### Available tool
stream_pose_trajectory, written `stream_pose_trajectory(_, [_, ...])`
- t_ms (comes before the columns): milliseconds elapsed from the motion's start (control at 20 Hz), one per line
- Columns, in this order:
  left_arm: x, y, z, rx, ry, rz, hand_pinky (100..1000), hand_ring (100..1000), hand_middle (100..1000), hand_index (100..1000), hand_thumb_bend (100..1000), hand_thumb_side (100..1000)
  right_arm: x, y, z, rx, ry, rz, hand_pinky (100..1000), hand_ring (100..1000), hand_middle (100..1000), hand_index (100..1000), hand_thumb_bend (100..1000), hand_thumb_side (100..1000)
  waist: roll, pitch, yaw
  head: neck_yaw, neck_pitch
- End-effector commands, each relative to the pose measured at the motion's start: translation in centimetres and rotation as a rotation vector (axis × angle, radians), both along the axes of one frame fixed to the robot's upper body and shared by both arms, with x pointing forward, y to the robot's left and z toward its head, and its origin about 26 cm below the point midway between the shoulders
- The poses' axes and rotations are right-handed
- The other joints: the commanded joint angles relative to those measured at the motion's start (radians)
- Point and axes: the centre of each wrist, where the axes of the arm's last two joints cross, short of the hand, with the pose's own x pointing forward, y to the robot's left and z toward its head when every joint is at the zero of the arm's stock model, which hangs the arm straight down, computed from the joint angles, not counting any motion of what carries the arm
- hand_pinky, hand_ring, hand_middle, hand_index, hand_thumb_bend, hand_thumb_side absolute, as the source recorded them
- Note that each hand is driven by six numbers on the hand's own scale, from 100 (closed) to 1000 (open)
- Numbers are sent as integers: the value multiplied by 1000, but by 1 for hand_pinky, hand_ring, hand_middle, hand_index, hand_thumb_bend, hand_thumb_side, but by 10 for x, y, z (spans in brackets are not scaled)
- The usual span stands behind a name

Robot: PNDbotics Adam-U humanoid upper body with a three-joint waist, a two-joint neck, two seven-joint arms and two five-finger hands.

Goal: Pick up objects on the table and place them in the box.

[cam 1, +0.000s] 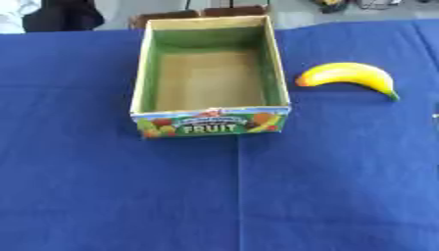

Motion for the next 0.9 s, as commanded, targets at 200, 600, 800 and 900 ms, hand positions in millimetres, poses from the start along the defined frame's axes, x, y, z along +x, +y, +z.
stream_pose_trajectory(200, [-3,0,4,9,-14,-7,736,792,804,921,100,912,16,2,21,-162,44,-123,744,819,549,825,467,1000,16,-274,7,-7,8])
stream_pose_trajectory(600, [-4,0,3,12,-5,-10,735,792,804,921,100,913,44,8,44,-268,74,-228,749,831,570,830,510,1000,14,-280,13,-2,8])
stream_pose_trajectory(800, [-4,0,2,14,-1,-10,735,792,804,921,100,914,60,5,47,-321,122,-283,758,844,580,843,560,1000,12,-280,16,0,7])
stream_pose_trajectory(900, [-4,0,3,16,-1,-10,735,792,804,921,100,914,68,-1,48,-358,157,-317,763,852,587,851,586,1000,10,-281,16,2,7])
